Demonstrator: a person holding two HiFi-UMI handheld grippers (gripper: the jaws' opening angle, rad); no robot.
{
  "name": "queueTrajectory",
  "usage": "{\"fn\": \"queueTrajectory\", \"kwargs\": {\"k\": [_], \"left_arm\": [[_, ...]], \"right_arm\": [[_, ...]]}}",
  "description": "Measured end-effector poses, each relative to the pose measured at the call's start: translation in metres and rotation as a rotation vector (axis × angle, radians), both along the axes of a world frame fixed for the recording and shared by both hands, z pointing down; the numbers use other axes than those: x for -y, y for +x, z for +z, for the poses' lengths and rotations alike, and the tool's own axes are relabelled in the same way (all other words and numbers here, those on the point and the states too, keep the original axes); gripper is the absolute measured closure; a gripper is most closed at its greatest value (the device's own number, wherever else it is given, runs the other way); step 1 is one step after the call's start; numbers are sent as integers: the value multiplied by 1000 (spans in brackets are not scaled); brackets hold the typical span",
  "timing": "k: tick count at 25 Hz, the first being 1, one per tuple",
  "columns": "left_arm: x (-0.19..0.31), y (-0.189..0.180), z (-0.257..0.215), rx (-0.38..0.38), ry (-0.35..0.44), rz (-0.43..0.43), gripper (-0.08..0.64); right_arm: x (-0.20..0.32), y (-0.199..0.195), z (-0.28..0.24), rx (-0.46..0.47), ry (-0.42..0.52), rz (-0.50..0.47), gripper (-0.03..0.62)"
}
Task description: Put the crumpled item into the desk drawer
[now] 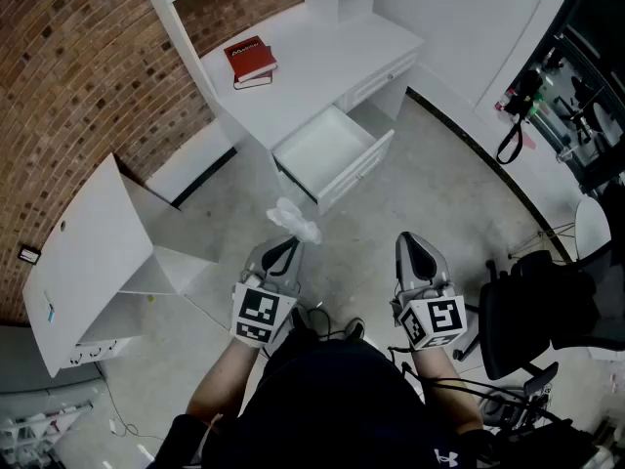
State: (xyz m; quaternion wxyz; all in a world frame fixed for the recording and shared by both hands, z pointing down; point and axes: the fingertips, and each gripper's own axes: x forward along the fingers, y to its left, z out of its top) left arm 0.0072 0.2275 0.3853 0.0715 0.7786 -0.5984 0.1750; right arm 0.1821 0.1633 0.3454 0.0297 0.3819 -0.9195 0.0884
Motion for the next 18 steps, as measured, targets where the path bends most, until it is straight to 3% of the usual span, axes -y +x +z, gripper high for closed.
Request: {"fn": "queueTrajectory", "kwargs": {"k": [9, 18], "left_arm": [[5, -26, 2, -21, -2, 22, 551], [4, -83, 13, -56, -11, 67, 551]], "right_arm": [[4, -26, -3, -24, 9, 16, 592], [-3, -71, -1, -35, 1, 70, 591]]}}
